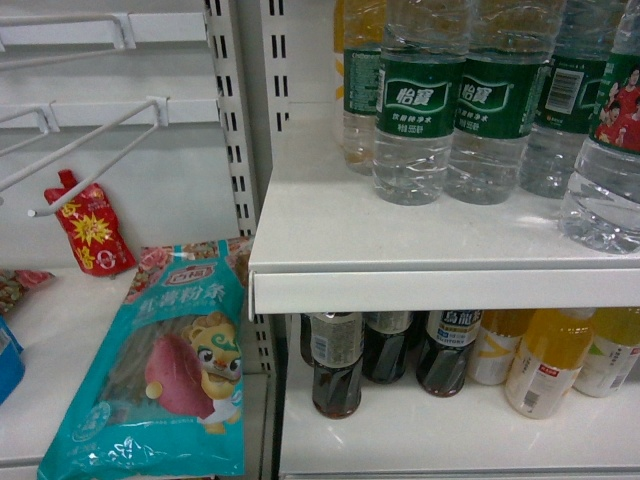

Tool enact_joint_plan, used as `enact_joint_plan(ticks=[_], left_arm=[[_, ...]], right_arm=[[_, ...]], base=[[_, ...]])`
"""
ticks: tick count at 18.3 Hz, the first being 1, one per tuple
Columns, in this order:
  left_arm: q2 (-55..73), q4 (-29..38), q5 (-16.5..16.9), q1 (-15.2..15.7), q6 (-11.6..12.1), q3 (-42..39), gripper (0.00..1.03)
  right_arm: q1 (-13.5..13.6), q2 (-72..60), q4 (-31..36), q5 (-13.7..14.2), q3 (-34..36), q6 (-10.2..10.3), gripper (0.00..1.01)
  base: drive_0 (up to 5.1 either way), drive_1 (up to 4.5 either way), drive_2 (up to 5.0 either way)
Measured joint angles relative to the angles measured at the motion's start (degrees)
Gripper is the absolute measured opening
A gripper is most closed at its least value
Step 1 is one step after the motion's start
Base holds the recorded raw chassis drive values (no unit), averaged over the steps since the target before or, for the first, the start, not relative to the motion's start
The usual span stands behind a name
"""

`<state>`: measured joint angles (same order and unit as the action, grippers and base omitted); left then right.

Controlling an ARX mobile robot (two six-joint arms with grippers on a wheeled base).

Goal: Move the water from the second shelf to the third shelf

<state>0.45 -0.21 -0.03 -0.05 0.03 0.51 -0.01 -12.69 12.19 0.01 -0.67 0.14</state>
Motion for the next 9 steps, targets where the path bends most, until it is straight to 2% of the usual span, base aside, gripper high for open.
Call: enact_joint_plan(ticks=[5,6,7,9], left_arm=[[-0.02,0.02,0.02,0.0,0.0,0.0,0.98],[0.0,0.0,0.02,0.0,0.0,0.0,0.98],[0.0,0.0,0.02,0.0,0.0,0.0,0.98],[0.0,0.02,-0.02,0.0,0.0,0.0,0.98]], right_arm=[[0.0,3.58,-3.58,0.02,-0.02,0.0,0.02],[-0.02,7.89,-10.32,-0.07,-0.04,-0.02,0.02],[0.0,12.57,-11.91,0.0,-0.04,-0.02,0.02],[0.0,12.37,-12.74,0.02,-0.04,0.0,0.02]], base=[[0.0,0.0,0.0],[0.0,0.0,0.0],[0.0,0.0,0.0],[0.0,0.0,0.0]])
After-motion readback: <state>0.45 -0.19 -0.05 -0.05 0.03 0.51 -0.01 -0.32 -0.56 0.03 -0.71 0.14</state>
